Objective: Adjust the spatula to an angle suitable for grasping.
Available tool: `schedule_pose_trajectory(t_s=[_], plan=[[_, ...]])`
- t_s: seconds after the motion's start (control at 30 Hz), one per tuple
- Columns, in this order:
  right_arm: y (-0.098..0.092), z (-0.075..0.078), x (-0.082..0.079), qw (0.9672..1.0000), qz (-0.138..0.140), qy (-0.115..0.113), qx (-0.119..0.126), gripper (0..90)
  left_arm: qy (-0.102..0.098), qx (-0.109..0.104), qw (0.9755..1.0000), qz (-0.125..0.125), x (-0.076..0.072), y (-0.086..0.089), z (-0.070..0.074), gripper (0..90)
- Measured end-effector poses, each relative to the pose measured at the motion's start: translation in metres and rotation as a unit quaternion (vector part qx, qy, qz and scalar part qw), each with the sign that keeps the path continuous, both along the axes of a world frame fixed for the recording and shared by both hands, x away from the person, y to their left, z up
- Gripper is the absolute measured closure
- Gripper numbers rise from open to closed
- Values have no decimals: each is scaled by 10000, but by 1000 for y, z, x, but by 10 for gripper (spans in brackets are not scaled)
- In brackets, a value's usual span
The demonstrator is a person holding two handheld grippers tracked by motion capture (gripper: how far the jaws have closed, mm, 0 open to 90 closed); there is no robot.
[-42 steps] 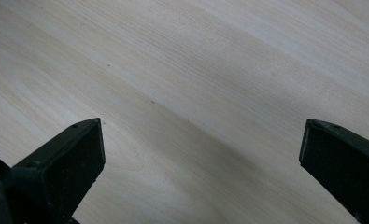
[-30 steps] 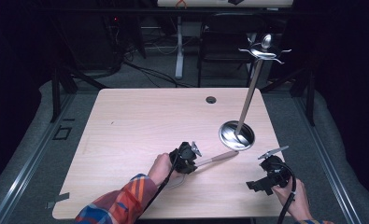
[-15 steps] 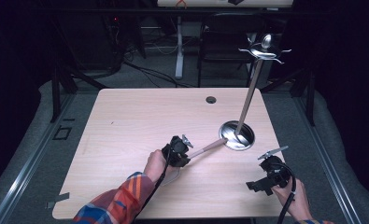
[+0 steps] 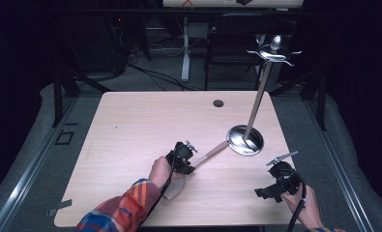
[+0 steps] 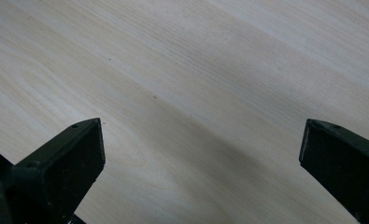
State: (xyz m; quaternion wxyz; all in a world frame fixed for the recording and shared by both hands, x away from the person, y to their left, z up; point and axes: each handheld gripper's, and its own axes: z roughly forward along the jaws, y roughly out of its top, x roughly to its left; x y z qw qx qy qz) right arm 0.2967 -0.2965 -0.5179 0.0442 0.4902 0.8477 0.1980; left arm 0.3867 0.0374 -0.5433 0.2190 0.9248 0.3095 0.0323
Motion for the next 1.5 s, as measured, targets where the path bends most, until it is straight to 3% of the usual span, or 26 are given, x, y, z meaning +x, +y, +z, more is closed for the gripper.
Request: schedule_pose_trajectory(t_s=[0.07,0.17,0.27,0.37,0.5,0.6,0.77,0.97,1.33,1.5], plan=[[0,0,0,10000,-11,-5,66,0,-17,-42,10000,45,1,6,7,584],[0,0,-1,10000,-19,-23,7,0,-95,-92,9998,148,3,21,21,585],[1,-1,-1,10000,-23,-18,45,0,-160,-37,9996,222,4,37,30,669],[1,-1,-1,10000,-3,1,4,0,-161,178,9992,315,5,57,35,752],[1,-1,-1,10000,-11,0,-59,0,162,458,9979,419,6,81,28,807],[1,-1,-1,10000,-19,-3,-75,0,344,577,9969,420,2,90,22,813],[3,-2,-1,10000,-7,72,46,0,443,786,9953,343,-10,98,15,819],[3,-3,0,10000,26,43,22,0,613,674,9954,303,-12,101,13,839],[3,-3,0,10000,17,54,10,0,934,235,9950,263,-14,105,13,846],[3,-2,0,9999,3,72,-75,0,1023,173,9943,239,-13,102,11,852]])
